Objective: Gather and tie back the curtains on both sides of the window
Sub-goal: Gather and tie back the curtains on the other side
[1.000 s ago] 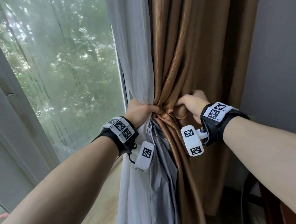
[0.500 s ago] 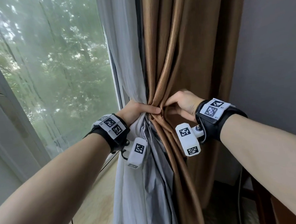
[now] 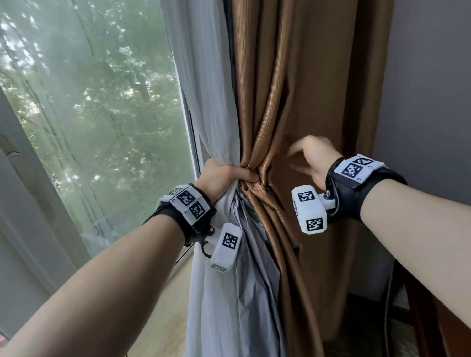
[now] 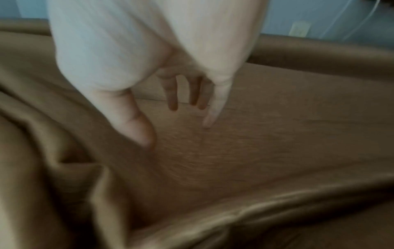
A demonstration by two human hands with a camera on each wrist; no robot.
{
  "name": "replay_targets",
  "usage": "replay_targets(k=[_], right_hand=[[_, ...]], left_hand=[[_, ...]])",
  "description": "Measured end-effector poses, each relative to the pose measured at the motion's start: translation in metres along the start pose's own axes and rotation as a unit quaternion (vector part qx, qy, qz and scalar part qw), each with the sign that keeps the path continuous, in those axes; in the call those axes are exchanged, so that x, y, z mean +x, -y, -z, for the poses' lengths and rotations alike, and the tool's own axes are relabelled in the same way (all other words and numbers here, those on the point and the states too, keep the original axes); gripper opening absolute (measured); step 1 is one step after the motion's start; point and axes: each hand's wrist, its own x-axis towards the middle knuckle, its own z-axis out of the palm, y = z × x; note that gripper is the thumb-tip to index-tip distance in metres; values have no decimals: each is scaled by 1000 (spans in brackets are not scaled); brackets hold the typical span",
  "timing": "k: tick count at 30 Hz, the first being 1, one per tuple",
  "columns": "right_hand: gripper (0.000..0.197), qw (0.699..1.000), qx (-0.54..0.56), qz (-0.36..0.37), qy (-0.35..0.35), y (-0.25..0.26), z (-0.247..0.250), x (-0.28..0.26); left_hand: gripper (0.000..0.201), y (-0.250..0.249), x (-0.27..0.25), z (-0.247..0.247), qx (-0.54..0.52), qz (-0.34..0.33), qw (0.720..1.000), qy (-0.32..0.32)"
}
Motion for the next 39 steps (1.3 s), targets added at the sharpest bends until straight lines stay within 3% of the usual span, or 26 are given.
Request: replay_targets(k=[1,2,3,7,13,17,20,23,27,29,32,39], right_hand=[[99,1000,-12,-2,9,-10,3,13],[114,999,-26,-6,31,-24,5,27],[114,998,-29,-9,62,-30,3,28],[63,988,-48,-8,147,-20,-20,-10],[63,983,-97,15,158,-24,-30,-4],[29,991,-86,50,83,-17,-25,-4],[37,994,-80,38,64,-11,-16,-5],[42,993,-68,26,98,-7,-10,-6],[15,977,-67,30,200,-3,-6,-15],[20,969,-61,27,236,-3,-3,-18],[30,971,-44,13,236,-4,-5,-19],[43,977,-41,1,210,-1,-23,-24]], left_hand=[[89,-1,-2,0,0,3,1000,8],[87,-2,-4,-1,0,5,1000,19],[84,-3,-6,-2,-2,5,1000,29],[71,-4,-10,-5,-10,0,998,56],[83,-5,-10,7,-13,-7,998,62],[86,0,-2,14,-19,-7,999,25],[86,5,4,13,-7,0,1000,-14],[76,5,7,8,4,0,1000,-31],[49,6,6,0,2,3,999,-40],[54,5,4,-2,-11,5,1000,-21],[68,2,-1,-4,-32,13,999,36],[48,-6,-12,2,-62,68,982,163]])
